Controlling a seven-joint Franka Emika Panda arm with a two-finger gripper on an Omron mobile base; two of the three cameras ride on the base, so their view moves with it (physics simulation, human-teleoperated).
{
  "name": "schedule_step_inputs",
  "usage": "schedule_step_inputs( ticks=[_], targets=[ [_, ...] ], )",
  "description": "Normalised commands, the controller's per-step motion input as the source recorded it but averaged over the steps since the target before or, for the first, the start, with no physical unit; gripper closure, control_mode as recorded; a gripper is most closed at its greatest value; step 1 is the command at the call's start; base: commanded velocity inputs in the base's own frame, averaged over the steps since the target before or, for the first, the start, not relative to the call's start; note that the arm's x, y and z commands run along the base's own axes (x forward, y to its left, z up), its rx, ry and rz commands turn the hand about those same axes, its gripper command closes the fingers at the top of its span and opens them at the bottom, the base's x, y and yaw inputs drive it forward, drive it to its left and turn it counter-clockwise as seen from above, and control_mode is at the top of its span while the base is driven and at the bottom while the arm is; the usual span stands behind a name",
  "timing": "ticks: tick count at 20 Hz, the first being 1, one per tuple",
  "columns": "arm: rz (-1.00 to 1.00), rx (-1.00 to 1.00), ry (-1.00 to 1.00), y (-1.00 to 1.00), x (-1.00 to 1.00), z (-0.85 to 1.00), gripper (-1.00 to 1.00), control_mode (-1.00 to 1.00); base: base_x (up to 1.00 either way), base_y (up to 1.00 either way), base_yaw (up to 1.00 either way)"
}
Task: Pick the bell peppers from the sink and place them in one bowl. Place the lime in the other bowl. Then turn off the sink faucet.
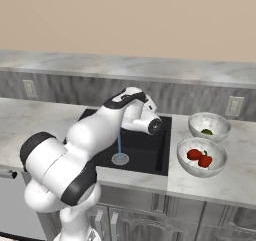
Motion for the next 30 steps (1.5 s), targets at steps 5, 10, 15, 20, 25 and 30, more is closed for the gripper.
schedule_step_inputs(
  ticks=[5,10,15,20,25,30],
  targets=[
    [-0.03,0.03,0.10,-0.27,0.17,-0.02,-1.00,-1.00,0.00,0.00,0.00],
    [-0.02,0.04,0.09,-0.19,0.25,0.00,-1.00,-1.00,0.00,0.00,0.00],
    [0.00,0.05,0.06,-0.02,0.26,-0.06,-1.00,-1.00,0.00,0.00,0.00],
    [0.00,0.06,0.05,-0.04,0.24,-0.23,-1.00,-1.00,0.00,0.00,0.00],
    [0.00,0.06,0.06,-0.08,0.25,-0.26,-1.00,-1.00,0.00,0.00,0.00],
    [0.00,0.07,0.05,-0.10,0.26,-0.24,-1.00,-1.00,0.00,0.00,0.00]
  ],
)
